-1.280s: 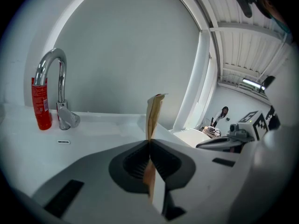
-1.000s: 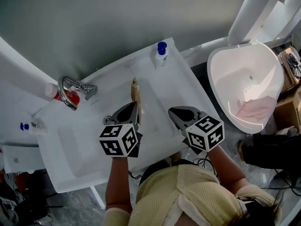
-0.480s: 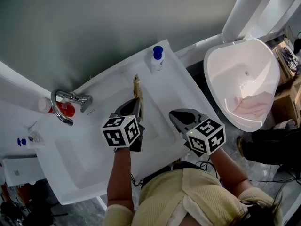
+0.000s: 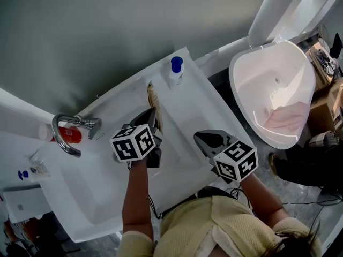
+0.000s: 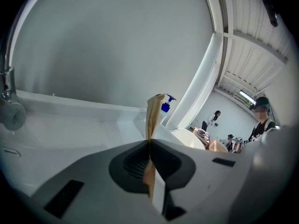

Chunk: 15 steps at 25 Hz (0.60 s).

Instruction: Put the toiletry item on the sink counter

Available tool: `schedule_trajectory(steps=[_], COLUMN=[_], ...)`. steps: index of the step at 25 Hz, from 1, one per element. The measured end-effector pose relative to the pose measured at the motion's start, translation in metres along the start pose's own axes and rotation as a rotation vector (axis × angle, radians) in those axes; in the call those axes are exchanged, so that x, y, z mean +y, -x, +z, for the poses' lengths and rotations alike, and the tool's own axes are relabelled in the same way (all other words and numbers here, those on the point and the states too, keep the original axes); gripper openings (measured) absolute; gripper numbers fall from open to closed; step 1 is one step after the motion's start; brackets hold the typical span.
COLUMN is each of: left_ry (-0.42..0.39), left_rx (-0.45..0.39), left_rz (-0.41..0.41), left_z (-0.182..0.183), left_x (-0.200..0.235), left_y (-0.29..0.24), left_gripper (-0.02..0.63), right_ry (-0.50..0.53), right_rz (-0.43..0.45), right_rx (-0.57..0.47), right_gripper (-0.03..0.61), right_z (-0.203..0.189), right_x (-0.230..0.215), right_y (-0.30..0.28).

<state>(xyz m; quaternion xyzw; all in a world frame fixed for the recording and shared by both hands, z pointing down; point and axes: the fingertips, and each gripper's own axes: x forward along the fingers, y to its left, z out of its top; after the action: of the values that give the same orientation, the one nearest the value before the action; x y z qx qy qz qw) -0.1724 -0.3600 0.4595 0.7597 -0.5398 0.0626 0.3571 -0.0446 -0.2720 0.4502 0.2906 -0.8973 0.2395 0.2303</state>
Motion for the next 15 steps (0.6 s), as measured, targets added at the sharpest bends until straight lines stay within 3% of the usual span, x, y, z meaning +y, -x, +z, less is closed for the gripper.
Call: schedule_trajectory(steps=[10,15], left_ry=[0.117,0.132], left_rx=[0.021,0.035], left_rz=[-0.093,-0.108], left_z=[0.009,0.009], left_x=[0.002,0.002], left_y=[-0.023,-0.032], left_gripper=[0.041,0.041], right_ry=[-0.02,-0.027], right_rz=[-0.015,-0.011], right_rx=[0.021,0.034], right_gripper=[0.026,0.026], right_z=[-0.003,-0.004], right_x=[-0.008,-0.011], right_y=[-0.008,-0.014])
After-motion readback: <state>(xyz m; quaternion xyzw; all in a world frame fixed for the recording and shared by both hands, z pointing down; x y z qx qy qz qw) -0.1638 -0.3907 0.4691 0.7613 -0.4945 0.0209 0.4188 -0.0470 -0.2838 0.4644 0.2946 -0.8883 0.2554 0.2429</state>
